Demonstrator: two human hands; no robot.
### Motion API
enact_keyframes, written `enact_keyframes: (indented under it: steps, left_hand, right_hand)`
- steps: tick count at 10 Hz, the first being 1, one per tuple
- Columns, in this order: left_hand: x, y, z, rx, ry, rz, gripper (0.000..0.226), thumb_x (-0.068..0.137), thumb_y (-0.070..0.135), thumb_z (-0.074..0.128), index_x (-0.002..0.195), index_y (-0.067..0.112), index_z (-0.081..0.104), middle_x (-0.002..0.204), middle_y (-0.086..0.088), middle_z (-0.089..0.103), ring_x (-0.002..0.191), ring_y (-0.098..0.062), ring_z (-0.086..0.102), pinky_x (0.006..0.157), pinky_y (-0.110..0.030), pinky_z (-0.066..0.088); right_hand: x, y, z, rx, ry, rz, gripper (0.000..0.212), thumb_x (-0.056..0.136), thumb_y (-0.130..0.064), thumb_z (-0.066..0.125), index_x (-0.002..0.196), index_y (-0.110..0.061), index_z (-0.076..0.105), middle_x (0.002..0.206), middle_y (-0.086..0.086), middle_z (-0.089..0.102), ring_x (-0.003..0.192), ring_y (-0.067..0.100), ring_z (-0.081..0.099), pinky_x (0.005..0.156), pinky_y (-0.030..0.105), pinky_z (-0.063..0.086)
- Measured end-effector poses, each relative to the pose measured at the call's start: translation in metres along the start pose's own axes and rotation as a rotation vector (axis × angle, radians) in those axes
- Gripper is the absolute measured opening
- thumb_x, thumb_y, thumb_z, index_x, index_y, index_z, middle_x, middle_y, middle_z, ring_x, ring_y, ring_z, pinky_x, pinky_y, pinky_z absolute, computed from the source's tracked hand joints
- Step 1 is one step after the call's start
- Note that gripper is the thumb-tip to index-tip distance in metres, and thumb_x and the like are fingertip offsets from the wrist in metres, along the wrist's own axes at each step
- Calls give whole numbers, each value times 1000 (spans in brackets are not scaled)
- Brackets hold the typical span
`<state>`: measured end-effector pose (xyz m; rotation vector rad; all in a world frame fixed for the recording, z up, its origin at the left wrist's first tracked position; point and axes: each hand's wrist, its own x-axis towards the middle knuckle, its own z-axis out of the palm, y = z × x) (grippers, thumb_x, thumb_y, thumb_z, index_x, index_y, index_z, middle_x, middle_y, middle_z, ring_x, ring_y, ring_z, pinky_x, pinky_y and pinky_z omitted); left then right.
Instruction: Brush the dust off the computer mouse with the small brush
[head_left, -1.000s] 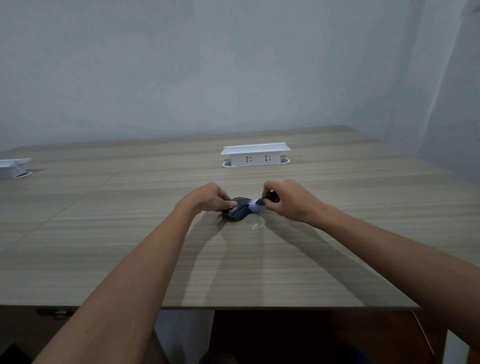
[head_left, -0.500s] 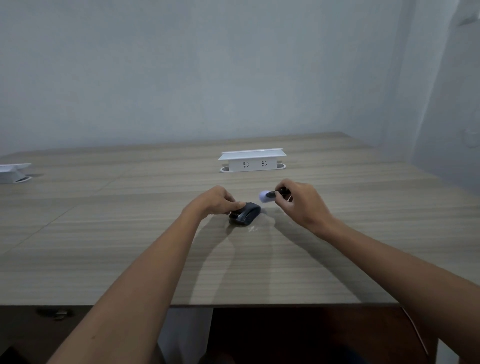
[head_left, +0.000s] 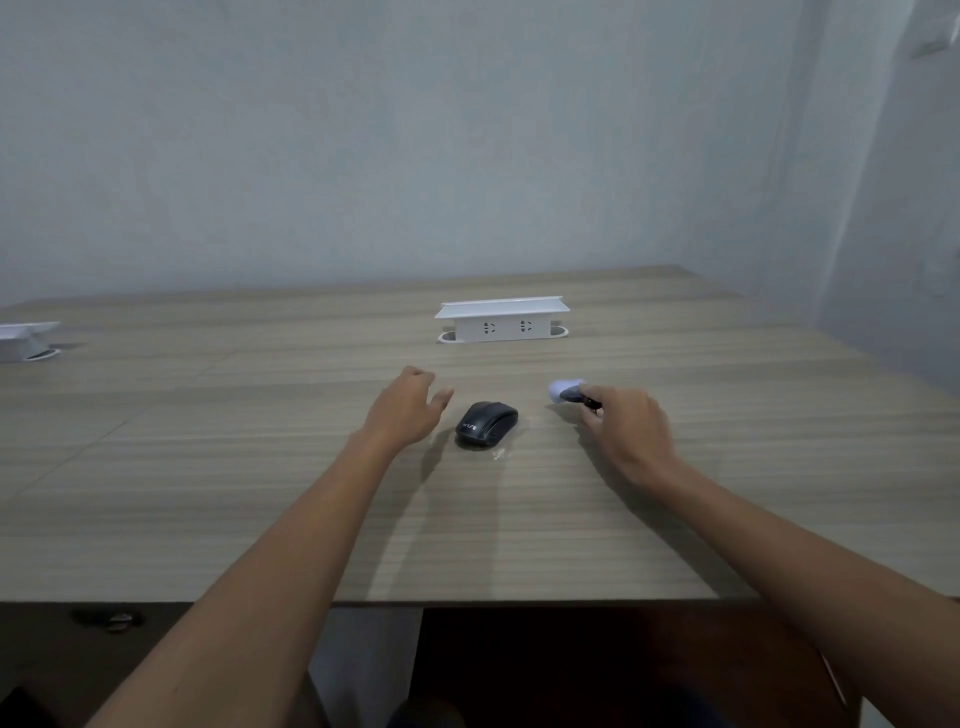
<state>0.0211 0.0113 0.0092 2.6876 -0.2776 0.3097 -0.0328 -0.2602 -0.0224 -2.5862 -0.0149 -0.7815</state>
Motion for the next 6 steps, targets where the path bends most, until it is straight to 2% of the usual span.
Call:
enact_keyframes:
  steps: [1,2,3,4,5,6]
  left_hand:
    - [-4,-4,11,4,9,-16,51,105,34,44,135,-5,55,147,-18,48,132,-34,52,112,-42,40]
    - [-9,-5,18,11,4,-21,49,105,32,42,136,-4,55,150,-15,46,134,-33,50,113,-42,38]
    - [-8,-10,24,22,-8,-22,45,106,30,39,130,-3,57,148,-15,46,133,-33,51,111,-43,38]
    - [-9,-14,27,20,-17,-32,43,106,30,36,126,-1,58,148,-14,46,132,-34,50,110,-44,39]
    - [-8,-17,29,25,-5,-15,42,107,31,35,123,0,58,148,-14,46,132,-34,50,108,-43,40]
    - [-8,-19,31,13,35,-17,41,107,31,35,123,1,58,148,-13,46,131,-34,51,106,-43,40]
  right_hand:
    - [-6,3,7,-40,25,-38,26,94,-29,63,116,-39,74,100,1,79,94,31,71,66,31,43]
    - [-11,4,11,-77,1,-56,31,93,-28,62,121,-36,72,100,6,78,95,35,70,66,34,42]
    - [-15,6,10,-89,-41,-62,32,95,-34,59,125,-38,68,105,3,77,99,33,69,72,37,50]
    - [-15,3,4,-48,-58,-80,26,97,-44,56,118,-39,71,111,-6,76,100,28,69,73,35,48]
    - [-10,4,-2,-12,-32,-74,34,100,-51,45,110,-36,73,107,-6,77,98,27,70,70,34,45]
    - [-1,13,-7,-28,-13,-69,40,104,-45,43,129,-27,69,122,1,75,112,28,68,84,37,51]
